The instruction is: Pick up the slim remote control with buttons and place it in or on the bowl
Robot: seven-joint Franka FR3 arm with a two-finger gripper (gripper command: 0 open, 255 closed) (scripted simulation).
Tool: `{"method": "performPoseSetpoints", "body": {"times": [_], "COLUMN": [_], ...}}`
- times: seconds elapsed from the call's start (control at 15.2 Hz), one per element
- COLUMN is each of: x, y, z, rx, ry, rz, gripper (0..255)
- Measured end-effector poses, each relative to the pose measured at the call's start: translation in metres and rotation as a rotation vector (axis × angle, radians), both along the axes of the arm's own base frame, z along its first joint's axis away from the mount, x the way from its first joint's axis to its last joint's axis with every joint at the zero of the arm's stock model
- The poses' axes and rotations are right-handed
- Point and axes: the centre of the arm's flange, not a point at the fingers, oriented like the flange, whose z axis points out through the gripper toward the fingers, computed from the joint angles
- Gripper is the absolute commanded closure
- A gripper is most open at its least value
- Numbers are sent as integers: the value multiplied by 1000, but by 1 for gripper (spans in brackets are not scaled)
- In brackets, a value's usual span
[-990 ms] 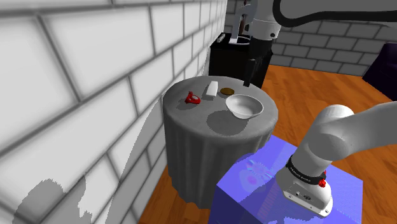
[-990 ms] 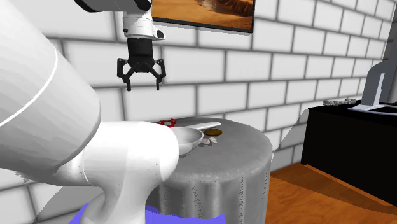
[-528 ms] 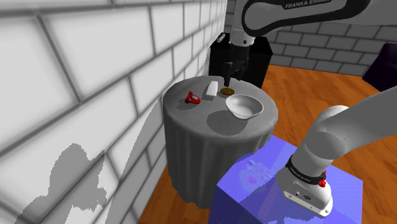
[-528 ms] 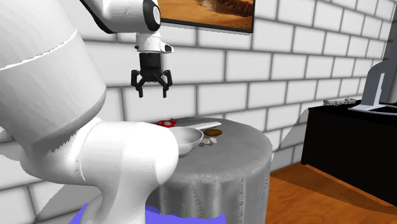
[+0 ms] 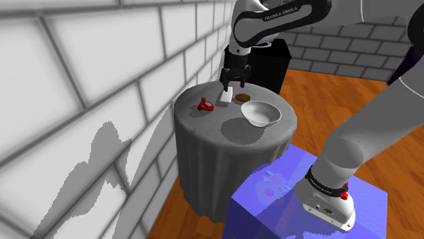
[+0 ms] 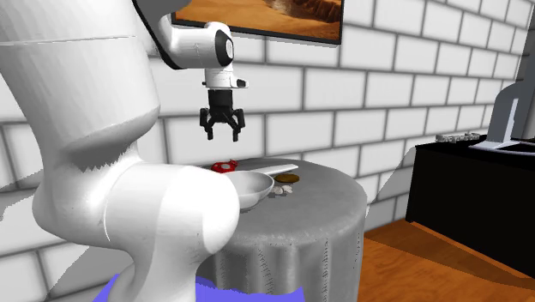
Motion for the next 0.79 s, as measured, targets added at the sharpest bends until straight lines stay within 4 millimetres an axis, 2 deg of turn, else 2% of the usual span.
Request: {"method": "performPoseSetpoints", "body": {"times": [0.46,0.79], "x": [72,109], "y": [-48,-90], "z": [-36,-67], "rx": [1,2], "ry": [7,13], "rz": [-245,-420], "gripper": [0,0]}}
